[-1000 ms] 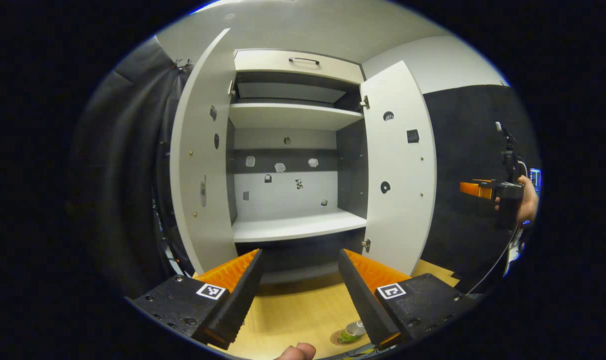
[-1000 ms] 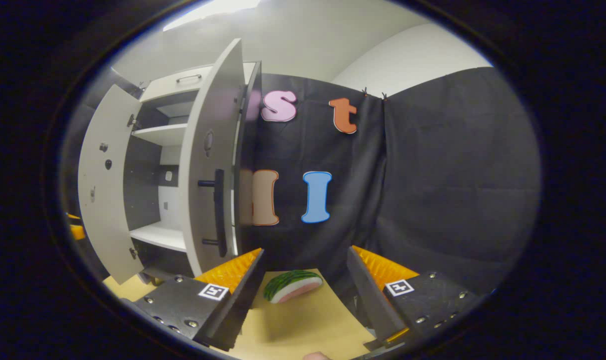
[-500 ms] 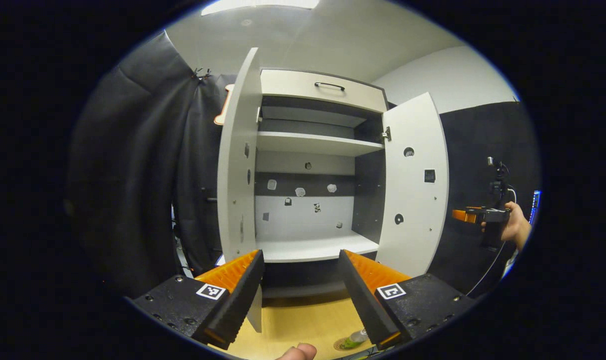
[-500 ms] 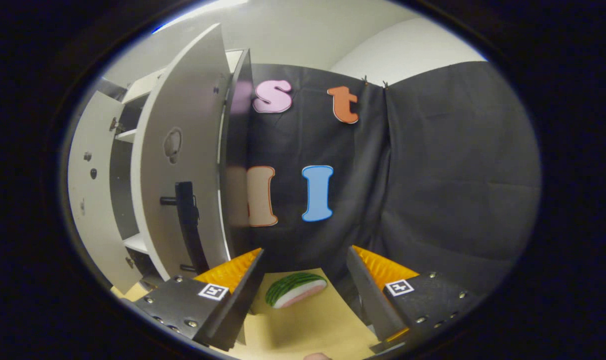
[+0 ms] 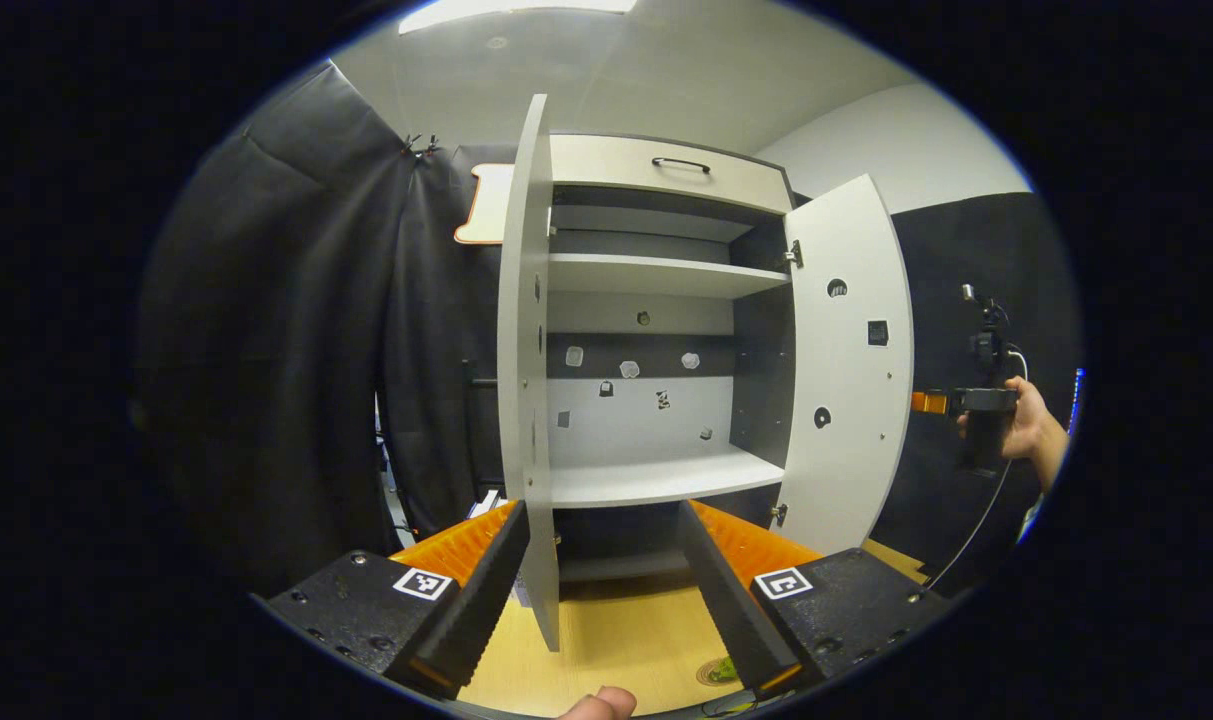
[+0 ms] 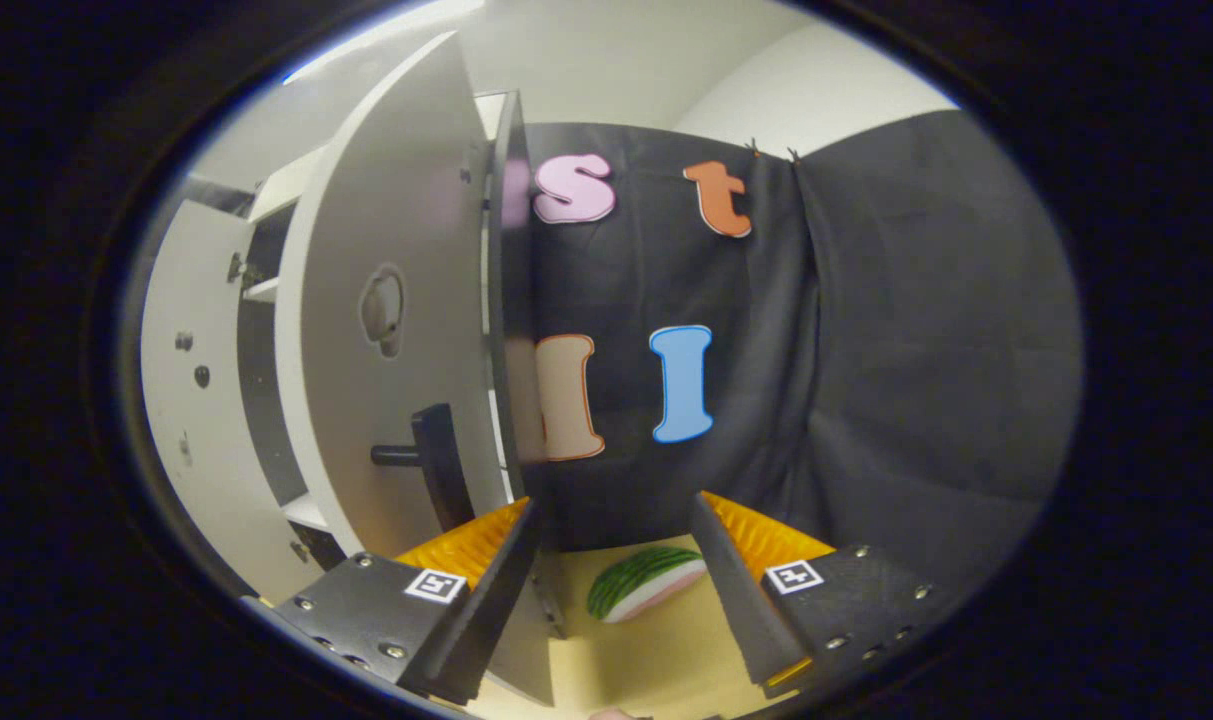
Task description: Grasp the bottle in the cabinet with the left hand and place it on the coaster, then close the right door with the right hand and the left door with the left hand.
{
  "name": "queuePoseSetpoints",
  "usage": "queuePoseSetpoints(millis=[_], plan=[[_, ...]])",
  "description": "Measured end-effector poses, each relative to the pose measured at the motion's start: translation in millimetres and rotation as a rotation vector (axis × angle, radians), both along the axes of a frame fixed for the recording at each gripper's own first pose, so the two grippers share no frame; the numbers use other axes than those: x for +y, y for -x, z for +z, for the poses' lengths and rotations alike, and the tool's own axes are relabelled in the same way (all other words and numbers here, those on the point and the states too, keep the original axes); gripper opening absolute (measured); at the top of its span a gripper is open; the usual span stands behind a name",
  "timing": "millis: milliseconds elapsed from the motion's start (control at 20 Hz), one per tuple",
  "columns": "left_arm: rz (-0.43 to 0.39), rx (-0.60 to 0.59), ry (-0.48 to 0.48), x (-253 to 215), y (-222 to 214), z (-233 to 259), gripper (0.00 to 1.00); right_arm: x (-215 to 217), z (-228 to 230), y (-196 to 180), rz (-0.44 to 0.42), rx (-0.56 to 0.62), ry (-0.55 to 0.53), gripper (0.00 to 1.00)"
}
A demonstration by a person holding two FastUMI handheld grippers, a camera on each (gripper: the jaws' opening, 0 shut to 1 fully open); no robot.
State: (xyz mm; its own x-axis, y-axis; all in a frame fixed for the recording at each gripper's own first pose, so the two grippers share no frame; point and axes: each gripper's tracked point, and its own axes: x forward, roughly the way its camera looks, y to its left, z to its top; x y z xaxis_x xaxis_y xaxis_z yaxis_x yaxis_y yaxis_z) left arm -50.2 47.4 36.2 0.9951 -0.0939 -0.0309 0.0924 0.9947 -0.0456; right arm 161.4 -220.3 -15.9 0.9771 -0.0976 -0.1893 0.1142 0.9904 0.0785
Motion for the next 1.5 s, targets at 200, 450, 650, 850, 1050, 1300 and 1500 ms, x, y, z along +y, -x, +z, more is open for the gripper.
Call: queuePoseSetpoints(millis=[200, 450, 650, 850, 1050, 1300, 1500], plan=[[0.018, 0.007, 0.03, 3.2, 0.8, 2.3, 0.94, 9.5, 2.6, 2.6, 0.01, 0.012, 0.008, 0.94], [0.023, -0.008, 0.033, 1.8, -3.4, 9.5, 0.94, 32.8, 6.6, 3.8, 0.062, 0.0, 0.017, 0.92], [0.025, -0.015, 0.031, -1.2, -4.1, 8.4, 0.94, 61.9, 3.2, 4.4, 0.107, 0.009, -0.02, 0.92], [0.061, -0.037, 0.015, 3.9, 0.6, 8.5, 0.95, 81.5, 3.5, 0.1, 0.139, -0.013, -0.022, 0.92], [0.072, -0.026, 0.018, 6.0, 7.1, 3.2, 0.94, 89.2, 0.1, -5.0, 0.128, -0.009, -0.018, 0.92], [0.101, -0.002, 0.014, 18.2, 12.6, -5.9, 0.94, 108.6, -1.6, -11.5, 0.135, -0.014, -0.018, 0.92], [0.125, 0.008, 0.022, 28.8, 7.8, -9.9, 0.94, 135.9, -8.4, -16.7, 0.193, -0.013, 0.012, 0.86]])
